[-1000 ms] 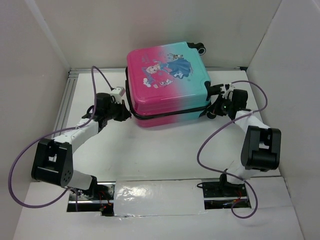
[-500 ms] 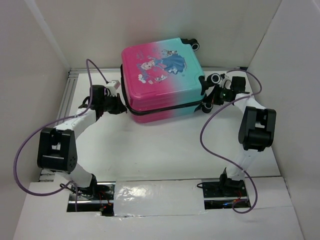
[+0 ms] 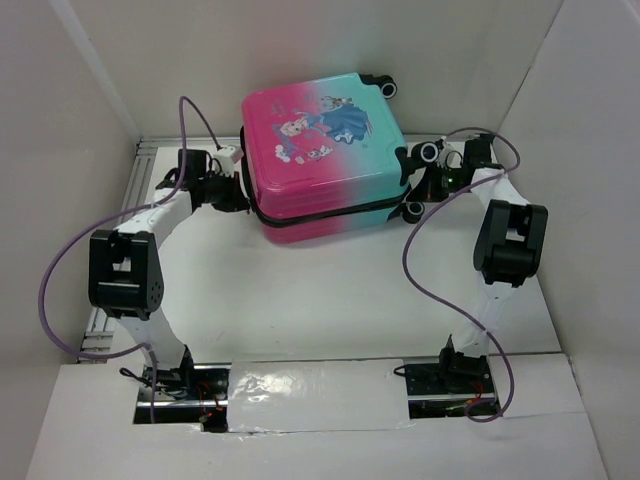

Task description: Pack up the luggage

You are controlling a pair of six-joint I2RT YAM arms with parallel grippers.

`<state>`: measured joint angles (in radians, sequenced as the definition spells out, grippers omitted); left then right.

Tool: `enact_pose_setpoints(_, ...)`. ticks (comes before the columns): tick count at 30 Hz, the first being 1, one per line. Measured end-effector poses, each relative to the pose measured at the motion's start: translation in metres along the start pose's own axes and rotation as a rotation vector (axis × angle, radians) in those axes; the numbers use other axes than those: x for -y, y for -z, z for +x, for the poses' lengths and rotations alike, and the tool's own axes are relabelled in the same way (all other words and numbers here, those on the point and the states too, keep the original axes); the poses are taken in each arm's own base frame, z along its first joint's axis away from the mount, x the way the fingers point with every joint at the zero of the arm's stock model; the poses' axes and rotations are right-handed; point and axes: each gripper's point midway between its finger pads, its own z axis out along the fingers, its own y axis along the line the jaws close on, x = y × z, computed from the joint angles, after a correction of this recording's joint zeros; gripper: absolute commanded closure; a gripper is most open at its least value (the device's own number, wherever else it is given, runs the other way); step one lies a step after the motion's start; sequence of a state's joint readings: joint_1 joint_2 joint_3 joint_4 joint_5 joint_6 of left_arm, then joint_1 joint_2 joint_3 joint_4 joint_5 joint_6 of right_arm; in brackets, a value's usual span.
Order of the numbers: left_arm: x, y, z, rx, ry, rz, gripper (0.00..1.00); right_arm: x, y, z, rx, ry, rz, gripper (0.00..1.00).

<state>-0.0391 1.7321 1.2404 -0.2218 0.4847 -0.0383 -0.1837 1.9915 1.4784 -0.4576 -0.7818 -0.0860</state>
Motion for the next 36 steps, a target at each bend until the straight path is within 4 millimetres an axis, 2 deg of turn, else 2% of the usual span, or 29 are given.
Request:
enact_pose_setpoints(10,-0.025,-0.016,-0.025,-0.03,-0.112,0.001,1.0,0.002,-0.005,-0.006,-0.112,-0.024,-0.078,1.0)
enact_pose_setpoints(13,-0.033,-0.022,-0.033,-0.024,-0.128,-0.005,1.0,0.007,-0.009,-0.026,-0.081,-0.003,-0.084,1.0)
enact_pose_setpoints(26,-0.06,-0.043,-0.065,0.007,-0.188,-0.018,1.0,0.011,-0.029,-0.044,-0.114,0.027,-0.147,1.0)
enact_pose_setpoints(27,-0.065,-0.046,-0.07,0.014,-0.191,-0.026,1.0,0.012,-0.032,-0.049,-0.111,0.009,-0.15,1.0)
enact_pose_setpoints(30,-0.078,-0.054,-0.08,0.031,-0.19,-0.045,1.0,0.016,-0.061,-0.07,-0.047,0.041,-0.186,1.0)
enact_pose_setpoints(31,-0.081,-0.056,-0.084,0.04,-0.191,-0.052,1.0,0.011,-0.072,-0.072,-0.039,0.056,-0.197,1.0)
enact_pose_setpoints(34,-0.093,-0.061,-0.092,0.057,-0.176,-0.096,1.0,0.007,-0.082,-0.078,-0.027,0.07,-0.17,1.0)
enact_pose_setpoints(36,-0.099,-0.065,-0.101,0.071,-0.158,-0.116,1.0,0.013,-0.098,-0.106,0.065,0.166,-0.119,1.0)
